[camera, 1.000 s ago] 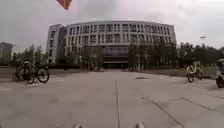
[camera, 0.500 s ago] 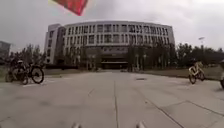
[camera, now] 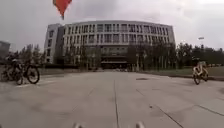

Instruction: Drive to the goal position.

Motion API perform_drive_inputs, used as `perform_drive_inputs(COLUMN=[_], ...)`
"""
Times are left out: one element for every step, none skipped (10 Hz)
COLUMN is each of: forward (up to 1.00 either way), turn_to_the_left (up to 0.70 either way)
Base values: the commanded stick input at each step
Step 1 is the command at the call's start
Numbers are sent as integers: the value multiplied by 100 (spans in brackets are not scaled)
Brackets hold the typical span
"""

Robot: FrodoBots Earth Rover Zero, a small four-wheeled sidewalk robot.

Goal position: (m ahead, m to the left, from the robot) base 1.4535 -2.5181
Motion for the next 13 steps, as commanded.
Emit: perform_drive_inputs(forward=[50, 50, 50, 50, 50, 50, 50, 50, 50, 50, 50, 50, 50], turn_to_the_left=[0, 0, 0, 0, 0, 0, 0, 0, 0, 0, 0, 0, 0])
